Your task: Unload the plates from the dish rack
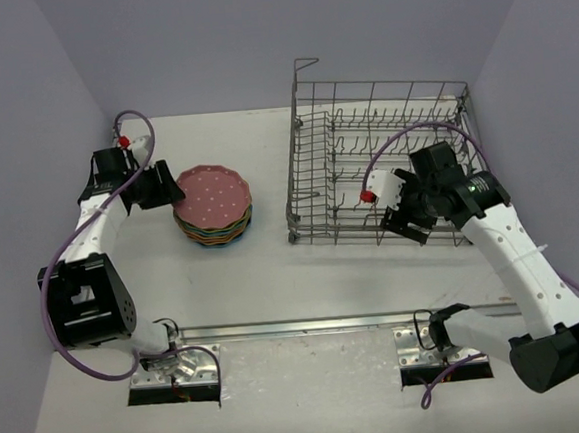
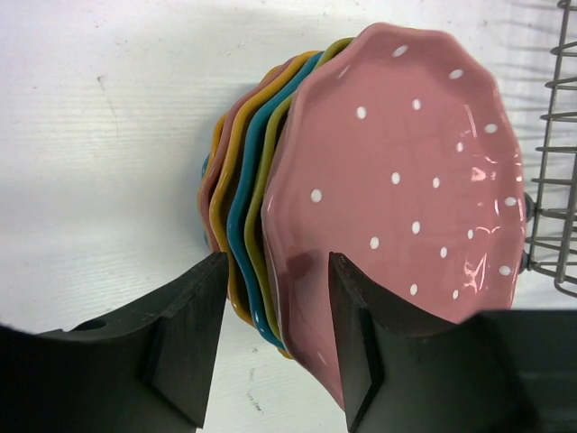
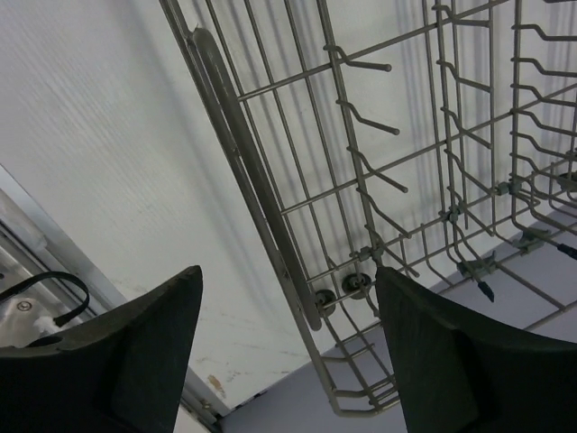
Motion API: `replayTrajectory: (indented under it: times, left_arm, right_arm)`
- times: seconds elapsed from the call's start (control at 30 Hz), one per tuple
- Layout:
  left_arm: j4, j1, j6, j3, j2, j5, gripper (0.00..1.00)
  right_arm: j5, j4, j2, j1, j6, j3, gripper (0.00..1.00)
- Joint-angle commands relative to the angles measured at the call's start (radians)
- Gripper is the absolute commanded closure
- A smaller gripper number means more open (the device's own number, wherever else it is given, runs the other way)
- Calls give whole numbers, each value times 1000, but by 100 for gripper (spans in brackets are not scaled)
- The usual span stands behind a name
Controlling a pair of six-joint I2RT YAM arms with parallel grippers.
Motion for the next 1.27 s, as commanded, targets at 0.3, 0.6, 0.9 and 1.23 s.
replayTrajectory:
  times: [0.3,0.6,0.9,1.23]
  left_arm:
    - [68,-35,65,21,-153,-65,32]
    - [-116,-58,165,209,-279,186,0]
    - [-151,-63,245,70,-434,14,0]
    - [-87,-63,180,2,-455,-19,0]
  right_arm:
    - [-388,-2,3,-3,329,283,4]
    - [-390,187,75,-48,608,342,1]
    - [-89,380,111,-59,849,253,1]
    - [-32,426,110,-69,868,178,1]
